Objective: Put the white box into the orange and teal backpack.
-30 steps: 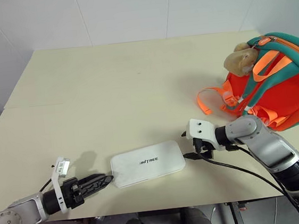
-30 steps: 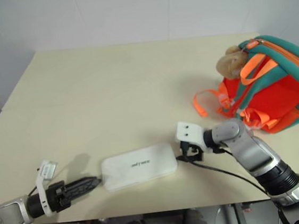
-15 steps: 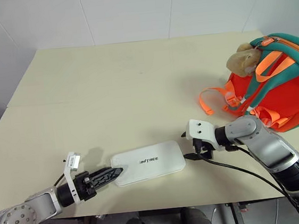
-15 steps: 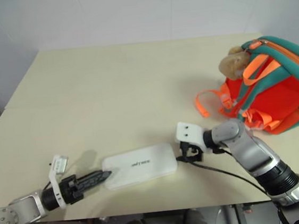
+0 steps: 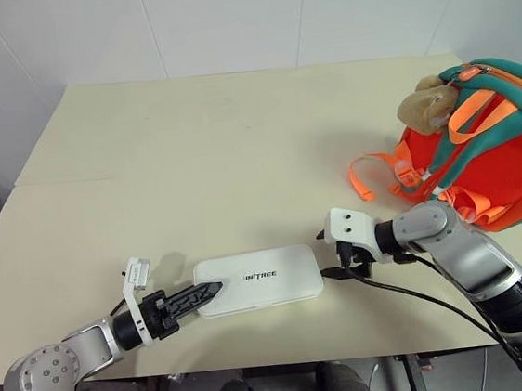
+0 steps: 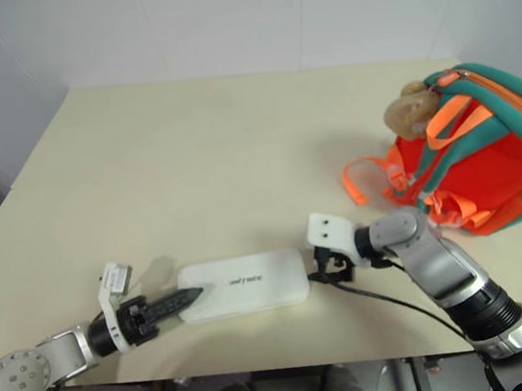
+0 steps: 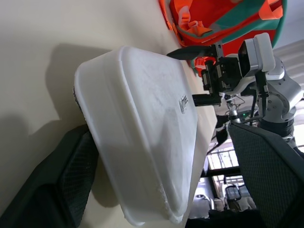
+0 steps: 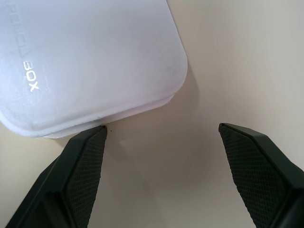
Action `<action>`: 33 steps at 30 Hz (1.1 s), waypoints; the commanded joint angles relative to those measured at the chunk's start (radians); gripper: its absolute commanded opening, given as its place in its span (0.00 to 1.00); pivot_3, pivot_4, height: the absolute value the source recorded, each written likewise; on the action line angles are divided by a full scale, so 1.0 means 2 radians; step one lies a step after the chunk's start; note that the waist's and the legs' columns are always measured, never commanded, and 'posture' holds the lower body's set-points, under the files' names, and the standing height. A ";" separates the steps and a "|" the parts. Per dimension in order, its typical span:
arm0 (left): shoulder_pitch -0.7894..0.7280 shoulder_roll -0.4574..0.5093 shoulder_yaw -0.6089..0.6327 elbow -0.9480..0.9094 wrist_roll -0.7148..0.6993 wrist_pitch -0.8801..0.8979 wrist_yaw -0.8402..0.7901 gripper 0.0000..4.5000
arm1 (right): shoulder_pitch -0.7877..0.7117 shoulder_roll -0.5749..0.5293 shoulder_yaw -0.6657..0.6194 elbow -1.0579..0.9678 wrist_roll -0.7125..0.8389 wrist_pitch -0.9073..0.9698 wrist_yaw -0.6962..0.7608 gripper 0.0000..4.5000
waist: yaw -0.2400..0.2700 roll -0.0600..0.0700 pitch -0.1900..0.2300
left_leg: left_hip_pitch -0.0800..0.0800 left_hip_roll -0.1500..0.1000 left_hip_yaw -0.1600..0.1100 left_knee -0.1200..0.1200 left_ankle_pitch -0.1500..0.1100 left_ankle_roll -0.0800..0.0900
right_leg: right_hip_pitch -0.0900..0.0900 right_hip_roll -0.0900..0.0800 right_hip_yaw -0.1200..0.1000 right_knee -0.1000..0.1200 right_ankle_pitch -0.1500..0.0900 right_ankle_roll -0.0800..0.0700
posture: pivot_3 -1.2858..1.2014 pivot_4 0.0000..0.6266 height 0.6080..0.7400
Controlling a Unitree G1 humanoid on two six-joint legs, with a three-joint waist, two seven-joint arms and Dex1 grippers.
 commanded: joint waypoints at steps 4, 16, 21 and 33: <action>-0.023 0.024 -0.030 0.031 0.025 -0.012 -0.033 0.99 | -0.008 0.002 0.002 -0.010 0.003 -0.001 0.004 1.00 | 0.000 0.000 0.000 | 0.000 0.000 0.000 0.000 0.000 0.000 | 0.000 0.000 0.000 0.000 0.000 0.000 | 0.52 0.24 1.00; -0.078 0.079 -0.097 0.097 0.094 -0.048 -0.127 0.99 | -0.008 0.001 0.001 -0.010 0.003 -0.001 0.004 1.00 | 0.000 0.000 0.000 | 0.000 0.000 0.000 0.000 0.000 0.000 | 0.000 0.000 0.000 0.000 0.000 0.000 | 0.52 0.24 1.00; -0.099 0.090 -0.117 0.127 0.120 -0.064 -0.157 0.99 | -0.007 0.001 0.000 -0.012 0.003 -0.001 0.004 1.00 | -0.001 0.000 0.000 | 0.000 0.000 0.000 0.000 0.000 0.000 | 0.000 0.000 0.000 0.000 0.000 0.000 | 0.52 0.24 1.00; -0.144 0.083 -0.142 0.173 0.157 -0.085 -0.194 0.80 | -0.006 0.000 -0.001 -0.015 0.004 0.001 0.003 1.00 | -0.001 0.000 0.000 | 0.000 0.000 0.000 0.000 0.000 0.001 | 0.000 0.000 0.000 0.000 0.001 0.000 | 0.52 0.24 1.00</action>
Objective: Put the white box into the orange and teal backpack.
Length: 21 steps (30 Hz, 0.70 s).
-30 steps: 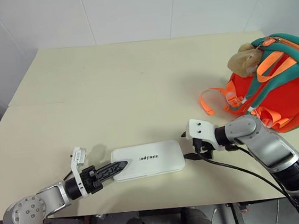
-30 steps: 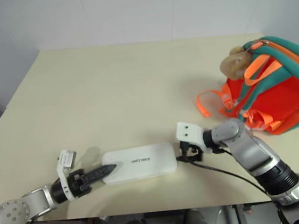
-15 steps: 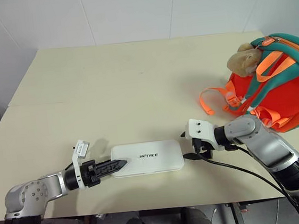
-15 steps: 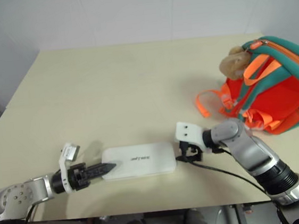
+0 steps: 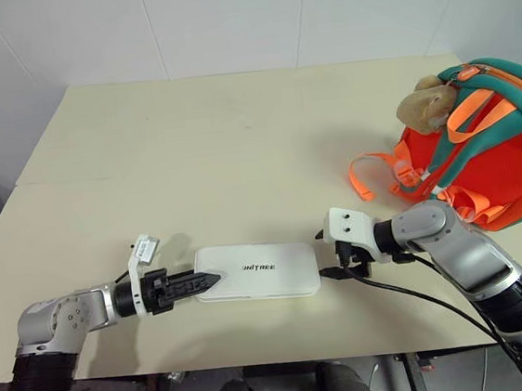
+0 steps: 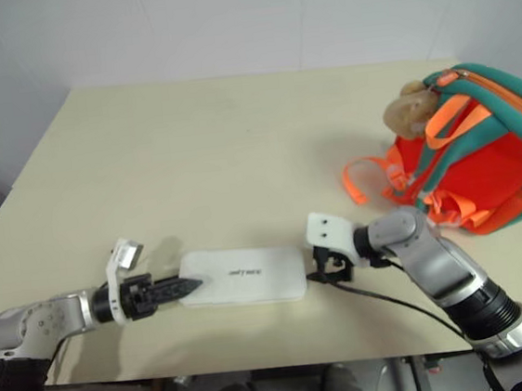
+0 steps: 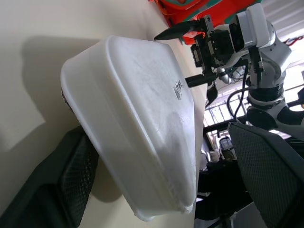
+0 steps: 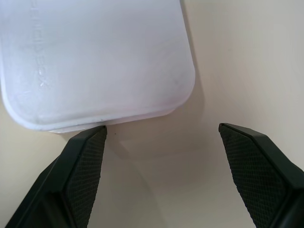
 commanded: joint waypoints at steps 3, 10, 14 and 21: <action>-0.008 -0.004 -0.006 0.012 0.020 -0.003 -0.006 0.59 | -0.002 -0.003 -0.003 -0.016 0.004 0.001 0.002 1.00 | -0.001 0.000 0.000 | 0.000 0.000 0.000 0.000 0.000 0.000 | 0.000 0.000 0.000 0.000 0.000 0.000 | 0.52 0.24 1.00; -0.016 -0.009 -0.003 0.016 0.026 0.000 -0.010 0.33 | -0.003 -0.001 -0.003 -0.018 0.004 0.002 0.001 1.00 | 0.000 0.000 0.000 | -0.001 0.000 0.000 0.000 0.000 -0.001 | 0.000 0.000 0.000 -0.002 0.000 0.000 | 0.52 0.24 1.00; -0.019 -0.018 0.011 0.015 0.020 0.008 0.000 0.32 | -0.004 0.000 -0.003 -0.018 0.005 0.001 0.001 1.00 | 0.000 0.000 0.000 | -0.001 0.000 0.000 0.000 0.000 0.000 | 0.000 0.000 0.000 -0.002 0.000 0.000 | 0.52 0.24 1.00; -0.016 -0.036 0.063 0.004 -0.007 0.046 0.038 0.31 | 0.003 -0.004 -0.011 -0.026 0.010 0.003 0.000 1.00 | -0.001 0.000 0.000 | -0.001 0.000 0.000 0.000 0.000 0.000 | 0.000 0.000 0.000 -0.002 0.000 0.000 | 0.52 0.24 1.00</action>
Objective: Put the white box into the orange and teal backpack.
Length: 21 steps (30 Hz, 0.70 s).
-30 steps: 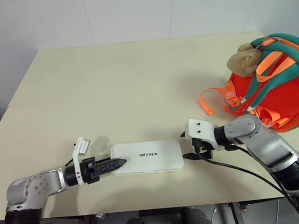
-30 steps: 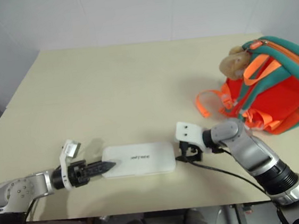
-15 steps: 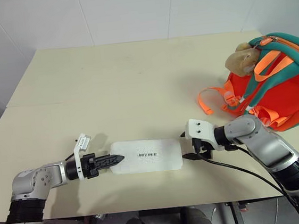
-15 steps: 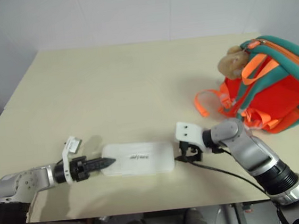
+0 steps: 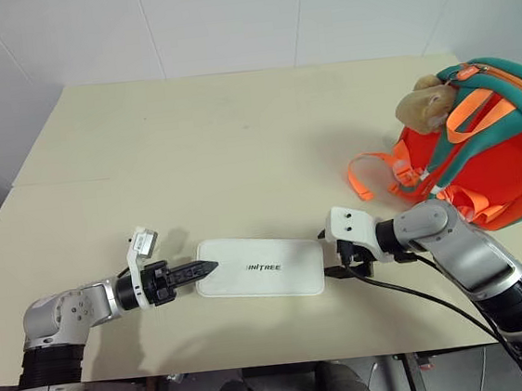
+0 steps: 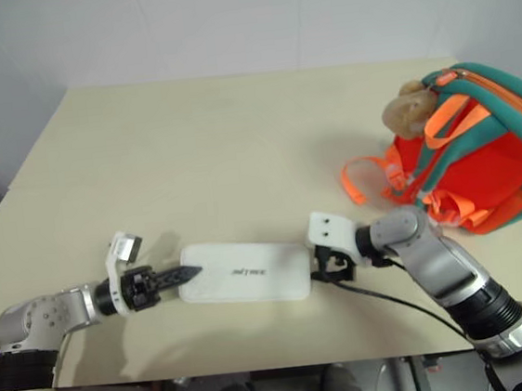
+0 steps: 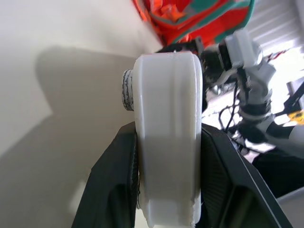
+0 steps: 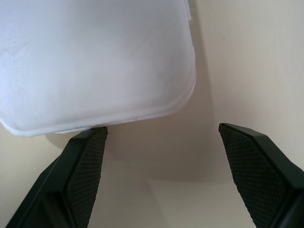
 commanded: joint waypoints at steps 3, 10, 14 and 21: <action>0.000 -0.006 0.044 -0.008 -0.012 0.042 0.065 0.31 | 0.006 -0.003 -0.015 -0.027 0.013 -0.002 0.000 1.00 | -0.001 0.000 0.000 | 0.000 0.000 0.000 0.000 0.000 0.000 | 0.000 0.000 0.000 0.000 0.000 0.000 | 0.52 0.24 1.00; 0.013 -0.021 0.079 -0.014 -0.032 0.057 0.095 0.30 | 0.010 -0.009 -0.026 -0.029 0.019 0.002 -0.002 1.00 | 0.000 0.000 0.000 | 0.000 0.000 0.000 0.000 0.000 0.000 | 0.000 0.000 0.000 0.000 0.000 0.000 | 0.52 0.24 1.00; 0.009 -0.032 0.131 -0.008 -0.061 0.064 0.125 0.30 | 0.021 -0.019 -0.046 -0.036 0.027 0.005 -0.006 1.00 | 0.000 0.000 0.000 | 0.000 0.000 0.000 0.000 0.000 0.000 | 0.000 0.000 0.000 0.000 0.000 0.000 | 0.52 0.24 1.00; 0.011 -0.069 0.190 -0.025 -0.108 0.070 0.177 0.29 | 0.045 0.001 -0.096 -0.054 0.048 0.029 -0.054 1.00 | 0.001 0.000 0.000 | 0.000 0.000 0.000 0.000 0.000 -0.001 | 0.000 0.000 0.000 -0.001 0.000 0.000 | 0.52 0.24 1.00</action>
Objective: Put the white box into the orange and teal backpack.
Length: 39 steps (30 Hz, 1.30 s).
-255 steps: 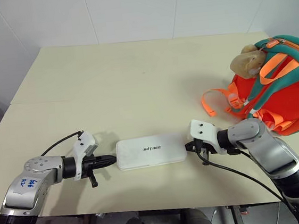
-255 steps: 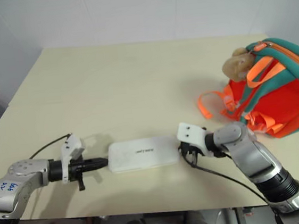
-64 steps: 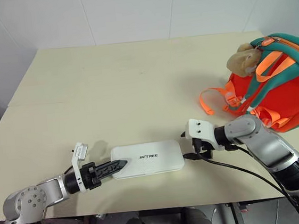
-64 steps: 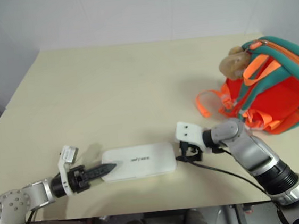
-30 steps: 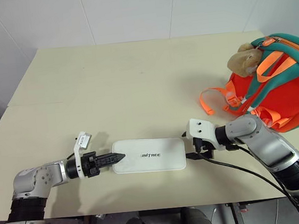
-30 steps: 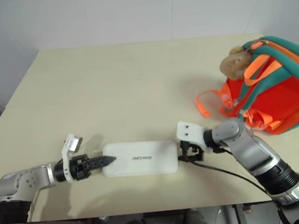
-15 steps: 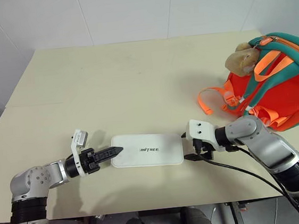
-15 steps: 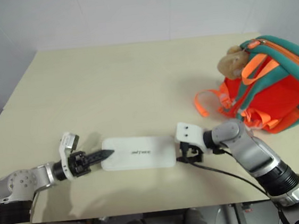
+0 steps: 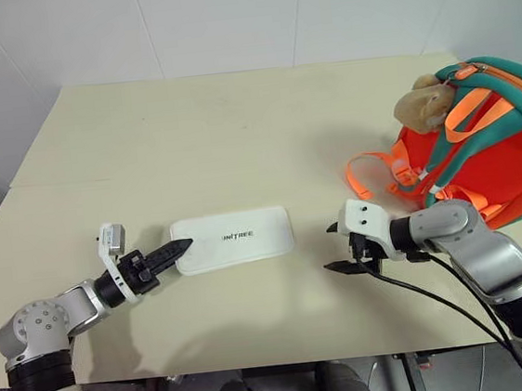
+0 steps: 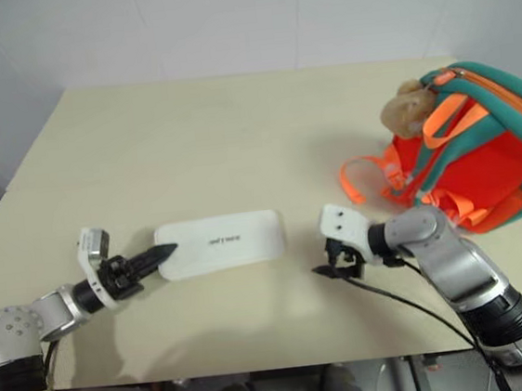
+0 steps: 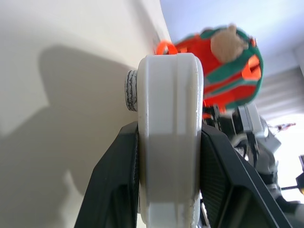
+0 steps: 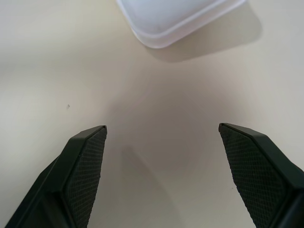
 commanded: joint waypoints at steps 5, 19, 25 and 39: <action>0.002 -0.033 0.045 -0.041 -0.058 0.008 0.052 0.29 | 0.017 0.053 -0.109 -0.056 0.042 0.031 -0.099 1.00 | 0.000 0.000 0.000 | -0.001 0.000 0.000 0.000 0.000 0.000 | 0.000 0.000 0.000 -0.001 0.000 0.000 | 0.52 0.24 1.00; -0.063 -0.063 0.033 -0.005 -0.079 0.009 0.092 0.29 | 0.186 0.122 -0.325 -0.218 0.170 0.054 -0.184 1.00 | 0.006 0.000 0.000 | -0.001 0.000 0.000 0.000 0.000 0.000 | 0.000 0.000 0.000 -0.001 0.000 0.001 | 0.52 0.24 1.00; -0.081 -0.060 0.022 0.012 -0.077 0.011 0.085 0.29 | 0.220 0.133 -0.407 -0.194 0.181 0.008 -0.220 1.00 | 0.000 0.000 0.000 | 0.000 0.000 0.002 0.000 0.000 0.000 | 0.000 0.000 0.002 -0.001 0.001 0.001 | 0.52 0.24 1.00; -0.066 -0.058 0.027 -0.007 -0.090 0.020 0.098 0.29 | 0.169 0.126 -0.386 -0.045 0.149 -0.085 -0.275 1.00 | -0.001 0.000 0.000 | 0.000 0.000 0.002 0.000 0.000 0.000 | 0.000 0.001 0.002 0.000 0.001 0.001 | 0.52 0.24 1.00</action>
